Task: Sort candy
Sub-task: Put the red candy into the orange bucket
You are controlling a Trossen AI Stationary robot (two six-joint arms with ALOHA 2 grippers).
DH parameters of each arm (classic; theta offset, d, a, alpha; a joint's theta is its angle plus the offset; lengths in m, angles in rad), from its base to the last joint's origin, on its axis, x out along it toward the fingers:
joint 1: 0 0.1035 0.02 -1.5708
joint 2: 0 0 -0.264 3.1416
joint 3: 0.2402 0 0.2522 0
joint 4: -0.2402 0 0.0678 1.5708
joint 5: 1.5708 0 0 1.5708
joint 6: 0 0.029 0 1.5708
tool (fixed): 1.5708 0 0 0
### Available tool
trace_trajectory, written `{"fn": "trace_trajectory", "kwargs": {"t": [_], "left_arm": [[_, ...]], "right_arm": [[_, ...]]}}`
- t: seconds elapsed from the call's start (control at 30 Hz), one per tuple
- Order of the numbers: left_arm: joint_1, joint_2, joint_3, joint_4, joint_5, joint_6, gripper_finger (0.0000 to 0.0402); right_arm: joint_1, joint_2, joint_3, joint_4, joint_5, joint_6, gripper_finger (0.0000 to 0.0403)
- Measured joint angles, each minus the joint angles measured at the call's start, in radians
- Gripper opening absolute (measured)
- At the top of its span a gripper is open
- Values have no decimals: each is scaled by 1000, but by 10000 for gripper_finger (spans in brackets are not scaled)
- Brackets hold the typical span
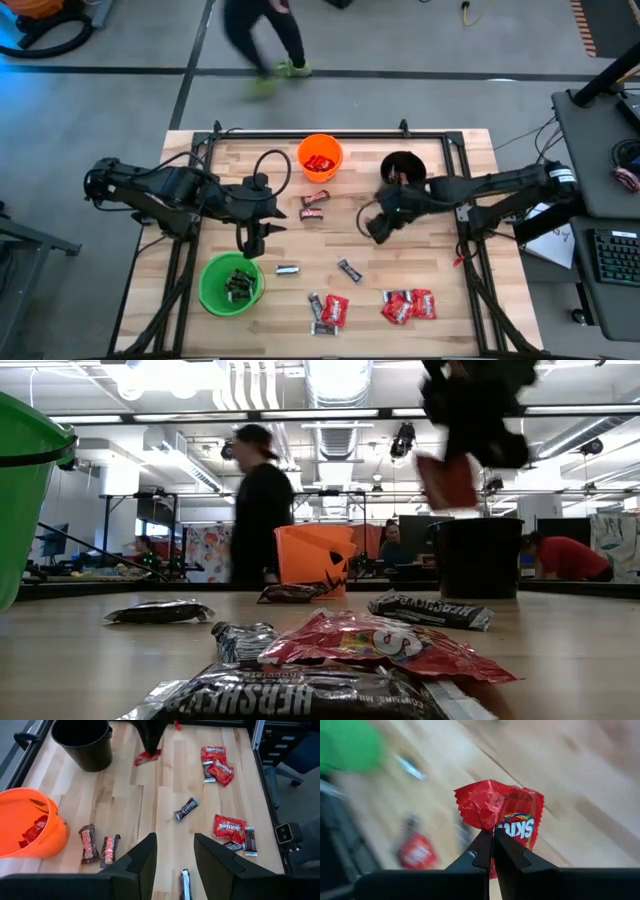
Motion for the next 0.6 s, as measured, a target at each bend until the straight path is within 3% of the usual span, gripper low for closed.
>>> {"fn": "trace_trajectory", "kwargs": {"t": [0.3, 0.6], "left_arm": [[3, 29, 0, 14, 2, -32, 115], [1, 28, 0, 10, 3, -97, 115]], "right_arm": [[-150, 72, 124, 395, 17, -272, 9], [-339, 280, 283, 432, 23, -509, 9]]}}
